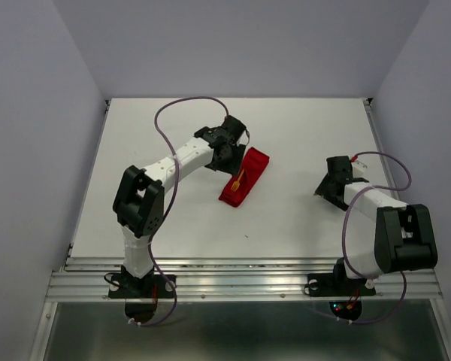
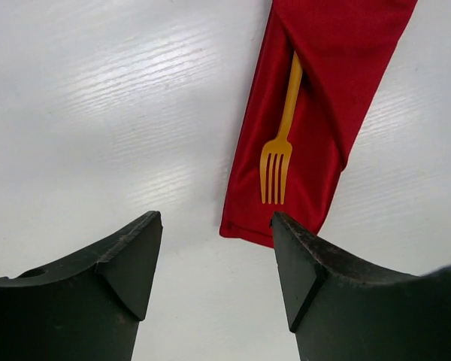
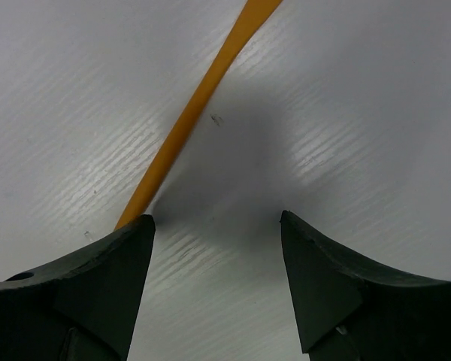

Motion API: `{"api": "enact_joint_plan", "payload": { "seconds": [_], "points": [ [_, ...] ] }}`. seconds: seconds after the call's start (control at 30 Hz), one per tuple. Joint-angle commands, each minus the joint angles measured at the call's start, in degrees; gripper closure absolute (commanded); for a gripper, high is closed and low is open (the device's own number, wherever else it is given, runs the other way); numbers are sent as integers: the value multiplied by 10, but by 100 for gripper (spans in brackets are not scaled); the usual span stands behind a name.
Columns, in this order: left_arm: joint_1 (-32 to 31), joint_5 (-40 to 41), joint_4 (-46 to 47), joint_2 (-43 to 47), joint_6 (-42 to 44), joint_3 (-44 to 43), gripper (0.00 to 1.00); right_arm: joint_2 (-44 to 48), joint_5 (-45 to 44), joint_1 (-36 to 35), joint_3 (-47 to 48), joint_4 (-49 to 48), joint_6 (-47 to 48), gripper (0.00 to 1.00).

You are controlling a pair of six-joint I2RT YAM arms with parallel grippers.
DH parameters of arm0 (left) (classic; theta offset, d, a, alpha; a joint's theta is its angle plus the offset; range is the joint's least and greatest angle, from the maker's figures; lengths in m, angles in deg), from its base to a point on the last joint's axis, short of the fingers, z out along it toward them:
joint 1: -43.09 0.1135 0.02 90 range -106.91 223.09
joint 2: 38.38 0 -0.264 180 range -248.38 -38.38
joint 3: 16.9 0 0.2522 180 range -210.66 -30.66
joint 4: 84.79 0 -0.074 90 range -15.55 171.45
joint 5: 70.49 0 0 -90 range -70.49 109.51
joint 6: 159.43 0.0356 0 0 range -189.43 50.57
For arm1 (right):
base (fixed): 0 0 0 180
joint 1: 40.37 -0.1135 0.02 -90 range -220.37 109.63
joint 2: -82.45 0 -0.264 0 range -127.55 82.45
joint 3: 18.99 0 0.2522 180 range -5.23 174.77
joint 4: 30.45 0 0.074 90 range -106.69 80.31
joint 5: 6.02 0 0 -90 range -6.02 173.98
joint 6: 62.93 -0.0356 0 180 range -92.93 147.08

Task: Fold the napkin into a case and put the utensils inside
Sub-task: Move the knife to the center of the board.

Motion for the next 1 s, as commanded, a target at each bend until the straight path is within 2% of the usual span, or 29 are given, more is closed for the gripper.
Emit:
{"api": "enact_joint_plan", "payload": {
  "seconds": [0.0,0.43,0.57,0.73,0.9,0.97],
  "points": [
    [6,22,33,72,-27,37,29,-28,-14,-3,23,-29,20,27],
    [6,21,54,101,-42,81,30,-109,17,-3,72,-81,74,31],
    [6,25,52,98,-44,81,30,-176,17,-3,142,-82,93,31],
    [7,27,51,101,-48,86,30,-255,78,-3,237,-64,111,36],
    [7,26,51,98,-51,87,30,-231,161,-3,269,-51,131,39],
    [6,26,51,95,-50,83,30,-212,153,-3,265,-50,140,39]
  ]
}}
